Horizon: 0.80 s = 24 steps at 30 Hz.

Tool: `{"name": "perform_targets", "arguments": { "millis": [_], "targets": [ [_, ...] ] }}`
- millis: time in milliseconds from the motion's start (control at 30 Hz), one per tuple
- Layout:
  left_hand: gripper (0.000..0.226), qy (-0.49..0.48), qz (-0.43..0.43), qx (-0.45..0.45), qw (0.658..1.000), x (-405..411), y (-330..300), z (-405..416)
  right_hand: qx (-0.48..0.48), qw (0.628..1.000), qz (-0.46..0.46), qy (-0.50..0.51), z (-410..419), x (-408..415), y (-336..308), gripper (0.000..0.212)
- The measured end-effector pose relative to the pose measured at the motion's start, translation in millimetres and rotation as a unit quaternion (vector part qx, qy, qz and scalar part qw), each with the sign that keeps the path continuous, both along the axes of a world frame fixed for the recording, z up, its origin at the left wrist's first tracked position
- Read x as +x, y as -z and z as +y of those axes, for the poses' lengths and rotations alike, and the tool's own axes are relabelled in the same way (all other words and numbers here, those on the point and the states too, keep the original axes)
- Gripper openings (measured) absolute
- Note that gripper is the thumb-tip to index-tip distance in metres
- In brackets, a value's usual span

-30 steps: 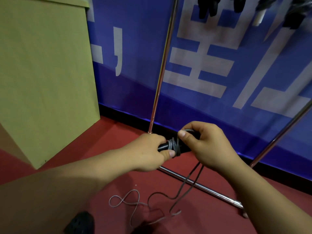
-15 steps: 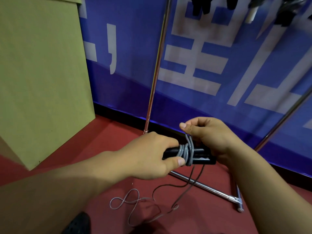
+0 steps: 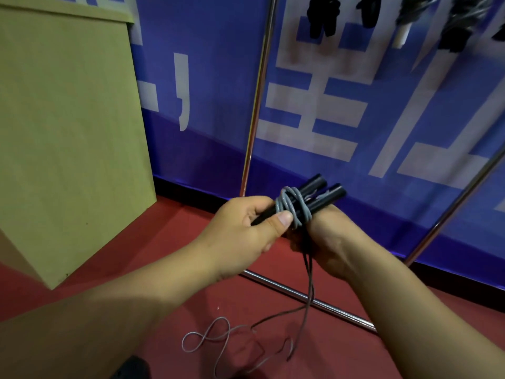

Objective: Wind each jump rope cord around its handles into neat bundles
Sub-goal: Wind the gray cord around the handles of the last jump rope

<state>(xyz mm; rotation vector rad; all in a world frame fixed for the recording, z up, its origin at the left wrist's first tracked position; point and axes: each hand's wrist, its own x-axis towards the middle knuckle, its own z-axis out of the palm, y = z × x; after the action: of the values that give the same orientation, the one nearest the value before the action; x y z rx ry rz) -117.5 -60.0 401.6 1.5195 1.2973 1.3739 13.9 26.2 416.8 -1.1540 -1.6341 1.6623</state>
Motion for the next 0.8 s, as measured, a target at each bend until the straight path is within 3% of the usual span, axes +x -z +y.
{"name": "perform_targets", "arguments": {
  "millis": [200, 333, 800],
  "targets": [
    [0.03, -0.15, -0.014, -0.043, 0.988, -12.2, 2.5, 10.9, -0.013, 0.999, -0.02, -0.039, -8.5, 0.8, 3.4, 0.02],
    [0.036, -0.253, 0.008, -0.075, 0.965, -41.0, 14.5, 21.2, 0.041, 0.992, -0.094, -0.076, -11.8, 5.6, 8.3, 0.014],
    [0.031, -0.289, 0.205, -0.139, 0.925, -63.2, 33.7, 30.8, 0.086, 0.987, -0.126, -0.054, -17.1, 11.0, 1.9, 0.026]
  ]
}}
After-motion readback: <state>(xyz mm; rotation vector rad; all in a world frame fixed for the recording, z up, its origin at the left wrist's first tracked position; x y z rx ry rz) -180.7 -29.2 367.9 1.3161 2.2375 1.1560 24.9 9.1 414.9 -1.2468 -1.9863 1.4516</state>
